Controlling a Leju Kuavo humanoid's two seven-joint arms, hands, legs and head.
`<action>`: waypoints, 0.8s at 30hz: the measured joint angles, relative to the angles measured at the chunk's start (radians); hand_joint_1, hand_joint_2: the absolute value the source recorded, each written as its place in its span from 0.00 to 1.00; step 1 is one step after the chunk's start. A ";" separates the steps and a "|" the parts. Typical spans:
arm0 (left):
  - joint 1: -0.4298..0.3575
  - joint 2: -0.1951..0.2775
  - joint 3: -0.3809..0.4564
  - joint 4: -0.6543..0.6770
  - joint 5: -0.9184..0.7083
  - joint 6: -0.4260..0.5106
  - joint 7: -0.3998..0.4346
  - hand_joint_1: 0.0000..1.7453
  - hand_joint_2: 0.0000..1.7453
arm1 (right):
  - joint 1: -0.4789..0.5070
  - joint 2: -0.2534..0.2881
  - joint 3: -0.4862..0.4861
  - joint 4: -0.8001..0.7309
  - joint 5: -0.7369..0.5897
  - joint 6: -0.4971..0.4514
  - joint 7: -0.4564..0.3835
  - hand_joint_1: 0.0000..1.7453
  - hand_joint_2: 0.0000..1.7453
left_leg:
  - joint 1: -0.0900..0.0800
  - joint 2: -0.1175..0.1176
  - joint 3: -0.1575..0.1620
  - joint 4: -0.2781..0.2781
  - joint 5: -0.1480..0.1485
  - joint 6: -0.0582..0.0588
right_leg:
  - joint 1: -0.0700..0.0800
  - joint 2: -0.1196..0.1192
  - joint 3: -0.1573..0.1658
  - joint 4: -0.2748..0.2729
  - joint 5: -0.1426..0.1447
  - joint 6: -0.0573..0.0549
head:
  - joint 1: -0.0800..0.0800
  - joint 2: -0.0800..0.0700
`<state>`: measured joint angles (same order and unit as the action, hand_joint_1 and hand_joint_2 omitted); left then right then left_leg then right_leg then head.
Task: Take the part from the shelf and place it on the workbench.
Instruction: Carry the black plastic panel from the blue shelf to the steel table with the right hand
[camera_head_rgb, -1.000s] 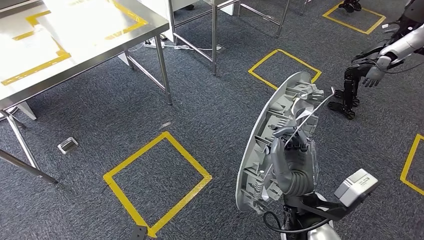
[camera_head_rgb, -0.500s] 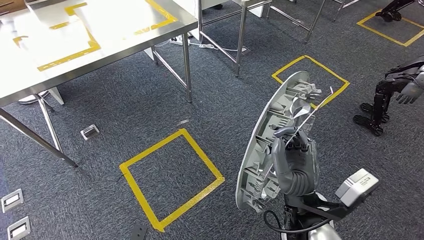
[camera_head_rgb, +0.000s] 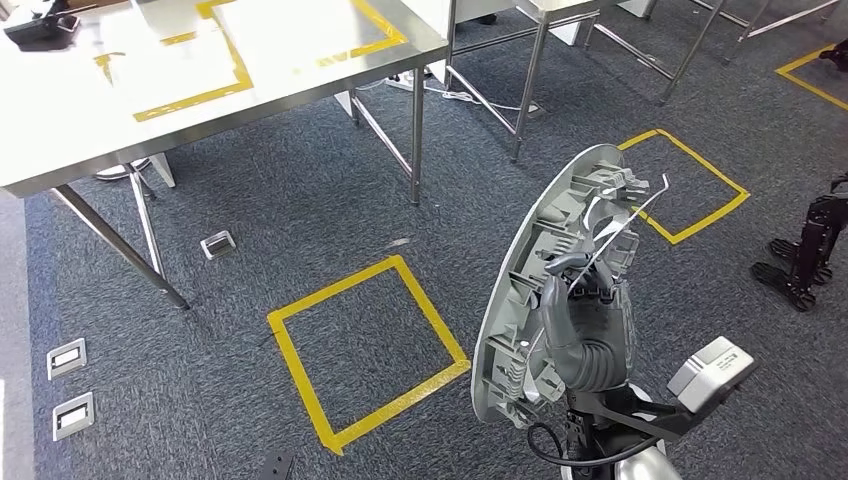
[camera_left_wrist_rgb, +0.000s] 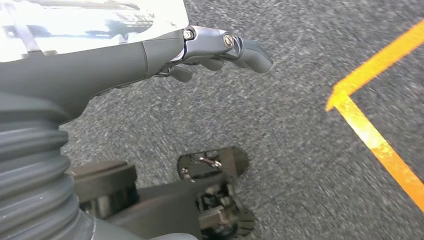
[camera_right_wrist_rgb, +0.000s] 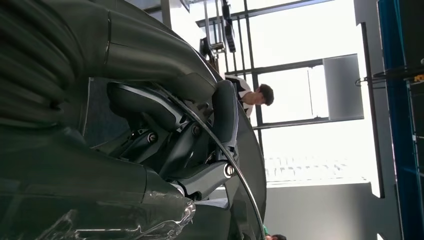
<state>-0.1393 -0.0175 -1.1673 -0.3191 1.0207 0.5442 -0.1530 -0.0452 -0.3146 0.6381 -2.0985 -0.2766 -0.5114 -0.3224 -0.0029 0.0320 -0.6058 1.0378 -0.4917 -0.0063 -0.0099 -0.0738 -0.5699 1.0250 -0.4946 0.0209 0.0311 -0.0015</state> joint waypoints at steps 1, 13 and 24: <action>0.001 0.000 0.000 0.000 0.000 0.000 0.000 0.00 1.00 | 0.000 0.000 0.000 0.000 0.000 0.000 0.000 1.00 1.00 | 0.001 -0.006 0.000 0.000 0.001 0.007 | -0.001 -0.004 0.002 -0.002 -0.002 0.006 | 0.001 0.000; -0.001 -0.002 0.000 0.000 -0.001 -0.001 0.009 0.00 1.00 | 0.004 0.001 -0.002 0.003 -0.052 0.015 -0.017 1.00 1.00 | -0.007 -0.048 0.012 -0.004 -0.004 0.029 | 0.005 0.075 -0.046 0.051 0.015 -0.007 | 0.013 0.000; -0.002 0.000 0.000 0.000 -0.006 -0.008 0.016 0.00 1.00 | -0.040 0.003 -0.002 0.004 -0.052 0.033 -0.006 1.00 1.00 | -0.007 -0.051 0.018 -0.013 -0.005 0.017 | 0.011 0.079 -0.025 0.005 0.012 -0.019 | 0.011 0.000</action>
<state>-0.1409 -0.0175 -1.1677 -0.3193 1.0142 0.5357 -0.1372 -0.0848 -0.3116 0.6366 -2.0943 -0.3283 -0.4789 -0.3285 -0.0100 -0.0195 -0.5877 1.0248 -0.4965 0.0109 0.0007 0.0048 -0.5945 1.0304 -0.4829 0.0016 0.0422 -0.0015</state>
